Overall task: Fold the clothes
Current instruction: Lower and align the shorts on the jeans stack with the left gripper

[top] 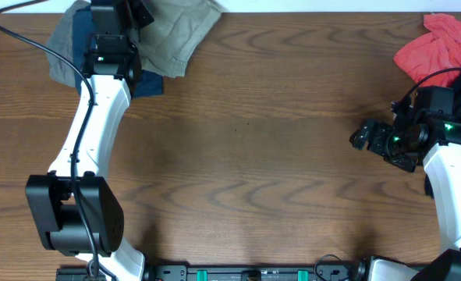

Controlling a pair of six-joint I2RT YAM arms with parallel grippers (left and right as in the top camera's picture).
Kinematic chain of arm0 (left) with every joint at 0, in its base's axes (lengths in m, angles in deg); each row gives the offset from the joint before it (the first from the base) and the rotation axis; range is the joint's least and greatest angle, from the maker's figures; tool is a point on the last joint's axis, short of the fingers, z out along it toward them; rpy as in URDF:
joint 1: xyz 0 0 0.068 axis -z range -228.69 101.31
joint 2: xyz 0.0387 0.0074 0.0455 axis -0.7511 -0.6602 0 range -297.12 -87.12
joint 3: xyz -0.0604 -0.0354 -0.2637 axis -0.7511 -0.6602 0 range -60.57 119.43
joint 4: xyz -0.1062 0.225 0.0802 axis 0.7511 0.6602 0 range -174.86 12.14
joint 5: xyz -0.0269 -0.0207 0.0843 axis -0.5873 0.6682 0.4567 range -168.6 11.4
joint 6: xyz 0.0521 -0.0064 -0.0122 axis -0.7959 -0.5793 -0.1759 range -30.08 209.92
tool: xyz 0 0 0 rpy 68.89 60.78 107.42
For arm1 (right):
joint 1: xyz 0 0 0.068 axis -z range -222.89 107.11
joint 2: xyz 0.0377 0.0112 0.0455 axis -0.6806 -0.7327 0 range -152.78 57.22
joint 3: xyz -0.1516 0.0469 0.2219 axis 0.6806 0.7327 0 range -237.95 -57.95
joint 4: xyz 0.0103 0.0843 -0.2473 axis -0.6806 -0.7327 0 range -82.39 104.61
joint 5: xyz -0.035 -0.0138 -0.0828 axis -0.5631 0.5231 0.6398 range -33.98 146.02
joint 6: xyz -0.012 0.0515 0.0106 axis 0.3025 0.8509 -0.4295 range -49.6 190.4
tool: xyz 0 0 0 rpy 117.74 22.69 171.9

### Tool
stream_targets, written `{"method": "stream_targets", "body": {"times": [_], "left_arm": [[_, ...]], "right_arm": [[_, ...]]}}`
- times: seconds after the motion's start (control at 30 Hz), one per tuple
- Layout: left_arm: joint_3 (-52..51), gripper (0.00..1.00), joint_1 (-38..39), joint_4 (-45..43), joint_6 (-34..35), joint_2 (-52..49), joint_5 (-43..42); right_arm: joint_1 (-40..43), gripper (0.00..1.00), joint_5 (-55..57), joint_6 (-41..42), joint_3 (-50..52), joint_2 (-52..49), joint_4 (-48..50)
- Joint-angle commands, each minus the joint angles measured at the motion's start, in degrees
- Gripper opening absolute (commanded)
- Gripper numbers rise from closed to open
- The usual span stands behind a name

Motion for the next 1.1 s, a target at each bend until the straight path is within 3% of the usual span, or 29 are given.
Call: {"method": "stream_targets", "body": {"times": [0.0, 0.2, 0.4, 0.7, 0.8, 0.9, 1.0, 1.07], "left_arm": [[1.73, 0.06, -0.55, -0.92, 0.66, -1.64, 7.32], [1.73, 0.06, -2.6, -3.06, -0.15, -6.51, 11.37], [1.73, 0.06, -6.16, -11.28, -9.03, -12.35, 11.41], [1.73, 0.12, -12.68, -17.44, -14.49, -15.26, 11.41], [1.75, 0.27, -14.67, -18.43, -15.06, -15.26, 11.37], [1.75, 0.5, -15.8, -16.15, -15.06, -15.21, 11.37], [1.75, 0.56, -15.63, -12.2, -15.02, -15.02, 10.62], [1.75, 0.7, -14.99, -8.2, -14.82, -14.91, 6.29]], "right_arm": [[0.22, 0.99, -0.04, 0.22, -0.42, 0.55, 0.13], [0.22, 0.99, -0.02, 0.22, -0.42, 0.55, 0.13], [0.22, 0.99, -0.02, 0.22, -0.42, 0.55, 0.13], [0.22, 0.99, -0.02, 0.22, -0.42, 0.55, 0.13], [0.22, 0.99, -0.02, 0.22, -0.42, 0.55, 0.13], [0.22, 0.99, -0.02, 0.22, -0.42, 0.55, 0.13], [0.22, 0.99, -0.02, 0.22, -0.42, 0.55, 0.13], [0.22, 0.99, -0.02, 0.22, -0.42, 0.55, 0.13]]}}
